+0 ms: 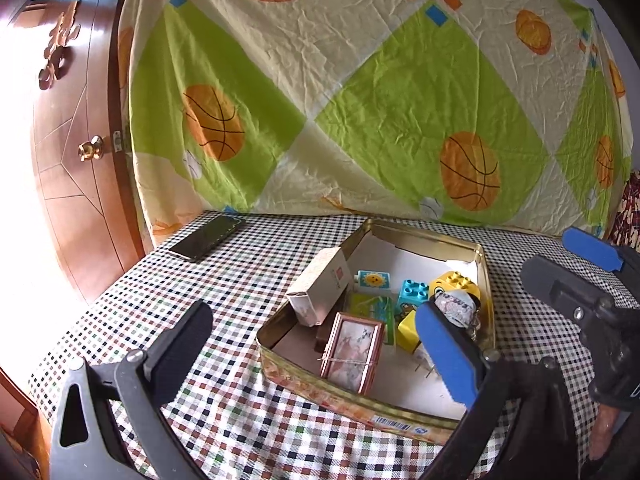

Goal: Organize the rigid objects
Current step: 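Open the left tool to release the white box while the right releases the scrunchie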

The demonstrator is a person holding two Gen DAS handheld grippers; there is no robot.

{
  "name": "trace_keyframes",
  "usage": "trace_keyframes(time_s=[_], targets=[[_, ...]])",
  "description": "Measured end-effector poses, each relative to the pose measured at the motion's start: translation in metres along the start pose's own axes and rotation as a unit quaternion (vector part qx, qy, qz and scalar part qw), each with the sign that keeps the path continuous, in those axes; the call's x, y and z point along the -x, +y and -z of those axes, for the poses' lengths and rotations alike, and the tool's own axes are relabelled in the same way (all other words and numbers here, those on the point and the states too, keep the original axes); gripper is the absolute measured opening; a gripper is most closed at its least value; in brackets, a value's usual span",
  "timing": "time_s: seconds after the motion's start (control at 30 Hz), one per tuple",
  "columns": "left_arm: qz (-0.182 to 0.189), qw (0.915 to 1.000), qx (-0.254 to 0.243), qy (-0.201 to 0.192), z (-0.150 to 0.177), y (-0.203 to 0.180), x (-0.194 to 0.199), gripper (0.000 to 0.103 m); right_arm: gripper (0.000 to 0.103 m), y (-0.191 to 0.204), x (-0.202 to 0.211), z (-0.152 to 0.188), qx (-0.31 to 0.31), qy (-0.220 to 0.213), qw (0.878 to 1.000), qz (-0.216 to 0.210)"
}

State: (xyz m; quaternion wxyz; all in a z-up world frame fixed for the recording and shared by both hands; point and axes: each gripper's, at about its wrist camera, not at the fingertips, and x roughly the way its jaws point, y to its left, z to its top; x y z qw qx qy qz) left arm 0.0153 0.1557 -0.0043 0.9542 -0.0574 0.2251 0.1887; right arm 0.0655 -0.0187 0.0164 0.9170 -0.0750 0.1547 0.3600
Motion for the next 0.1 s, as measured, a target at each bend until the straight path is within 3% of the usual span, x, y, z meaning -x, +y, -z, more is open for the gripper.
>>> trace_keyframes(time_s=[0.1], targets=[[-0.001,1.0,0.001,-0.002,0.0007,0.0,0.0004,0.103,0.088,0.0002,0.0005,0.0011,0.0,-0.001,1.0,0.0]])
